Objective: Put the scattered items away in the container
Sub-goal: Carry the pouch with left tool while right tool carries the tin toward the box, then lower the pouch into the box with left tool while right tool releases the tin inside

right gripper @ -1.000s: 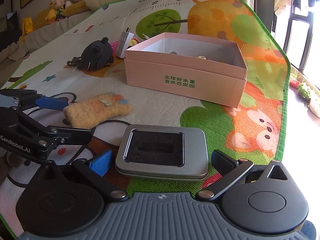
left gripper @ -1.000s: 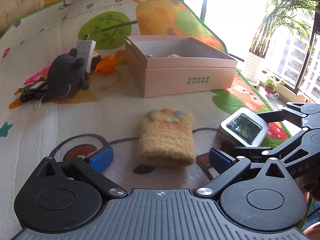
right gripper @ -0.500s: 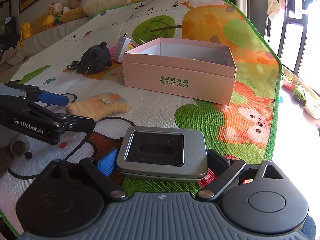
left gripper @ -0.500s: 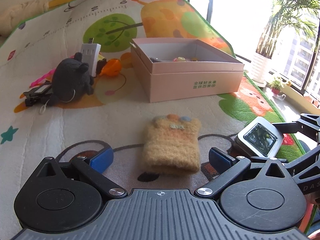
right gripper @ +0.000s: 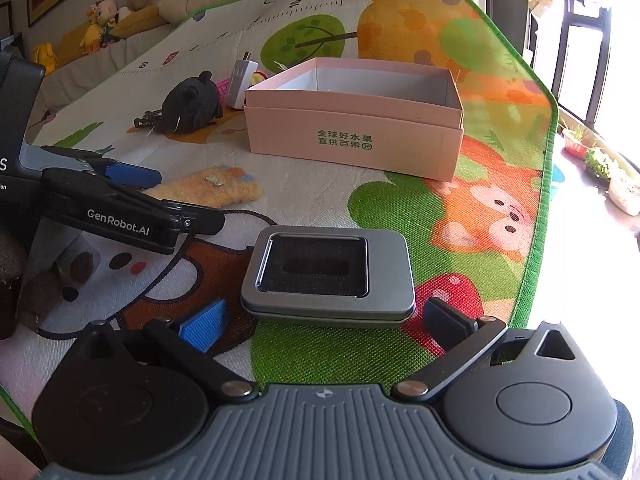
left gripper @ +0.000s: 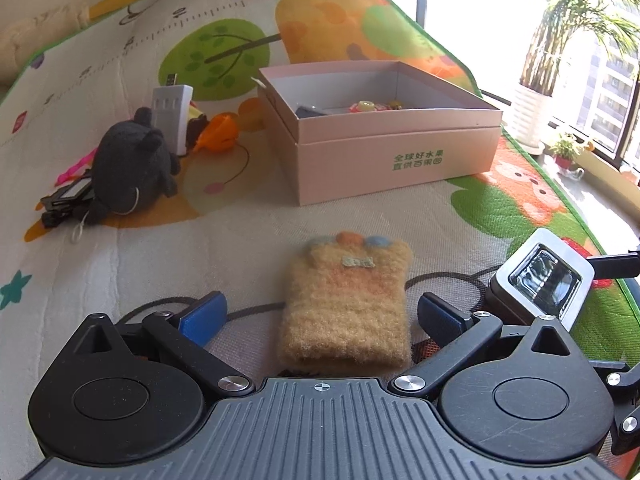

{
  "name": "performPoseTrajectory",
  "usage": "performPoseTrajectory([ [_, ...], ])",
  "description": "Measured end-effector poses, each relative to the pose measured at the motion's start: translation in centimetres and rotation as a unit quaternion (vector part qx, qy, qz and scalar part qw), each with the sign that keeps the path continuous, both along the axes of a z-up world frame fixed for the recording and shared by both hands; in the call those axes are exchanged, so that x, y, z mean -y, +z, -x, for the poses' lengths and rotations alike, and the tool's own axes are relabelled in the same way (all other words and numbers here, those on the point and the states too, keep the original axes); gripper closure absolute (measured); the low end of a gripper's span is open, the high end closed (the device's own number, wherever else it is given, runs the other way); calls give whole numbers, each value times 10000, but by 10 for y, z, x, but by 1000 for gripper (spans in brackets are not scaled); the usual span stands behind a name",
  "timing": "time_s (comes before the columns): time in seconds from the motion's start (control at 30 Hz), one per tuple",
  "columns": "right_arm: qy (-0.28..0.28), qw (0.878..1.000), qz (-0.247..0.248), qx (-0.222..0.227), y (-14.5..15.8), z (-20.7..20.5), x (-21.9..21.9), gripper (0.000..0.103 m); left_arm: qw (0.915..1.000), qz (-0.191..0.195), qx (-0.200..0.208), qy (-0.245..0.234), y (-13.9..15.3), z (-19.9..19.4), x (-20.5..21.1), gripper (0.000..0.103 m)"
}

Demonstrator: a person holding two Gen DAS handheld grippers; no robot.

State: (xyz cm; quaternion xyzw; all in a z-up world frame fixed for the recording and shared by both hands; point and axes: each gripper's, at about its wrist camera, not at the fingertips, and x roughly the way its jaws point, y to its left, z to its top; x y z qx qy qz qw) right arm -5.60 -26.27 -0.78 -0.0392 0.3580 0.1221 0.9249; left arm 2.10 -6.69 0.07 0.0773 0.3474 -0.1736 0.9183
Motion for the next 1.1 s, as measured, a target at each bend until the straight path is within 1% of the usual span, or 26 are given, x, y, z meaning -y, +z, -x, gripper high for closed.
performPoseTrajectory([
  [0.17, -47, 9996, -14, 269, -5, 7, 0, 0, 9999, -36, 33, 101, 1, 3, 2, 0],
  [0.2, -49, 9996, -16, 289, -5, 7, 0, 0, 10000, -19, 36, 78, 1, 3, 1, 0],
  [0.3, -42, 9995, -11, 300, -5, 7, 0, 0, 9997, 189, 34, -159, 3, 3, -2, 0],
  [0.37, 2, 9997, -2, 255, -3, 6, 1, 0, 9996, 167, 22, -247, 3, 3, -1, 0],
  [0.43, 64, 9996, -35, 264, 1, 4, 2, 0, 9995, 90, 86, -306, 3, 5, 1, 10],
  [0.47, 63, 9995, -50, 317, 3, 3, 3, 0, 9993, 13, 183, -327, 4, 7, 2, 24],
  [0.5, 65, 9993, -39, 360, 6, 2, 3, 0, 9990, 29, 198, -399, 4, 7, 2, 31],
  [0.6, 77, 9994, 14, 327, 9, -8, 2, 0, 9986, 62, 197, -477, 6, 8, 4, 40],
  [0.7, 17, 9998, -6, 212, 7, -19, 1, 0, 9979, 44, 196, -612, 7, 12, 6, 41],
  [0.73, 3, 9999, -23, 156, 6, -22, 0, 2, 9976, 41, 204, -654, 8, 15, 6, 41],
  [0.8, 56, 10000, 3, 68, 5, -25, -3, 10, 9970, 20, 276, -722, 12, 23, 5, 42],
  [0.87, 94, 9999, 37, 58, 6, -23, -4, 10, 9966, 52, 351, -738, 17, 29, 3, 42],
  [1.0, 150, 9995, 132, 239, 19, -12, -1, 10, 9954, 139, 596, -739, 35, 38, -2, 42],
  [1.1, 167, 9990, 35, 401, 36, -5, 7, 10, 9939, 219, 765, -769, 48, 41, -1, 42],
])
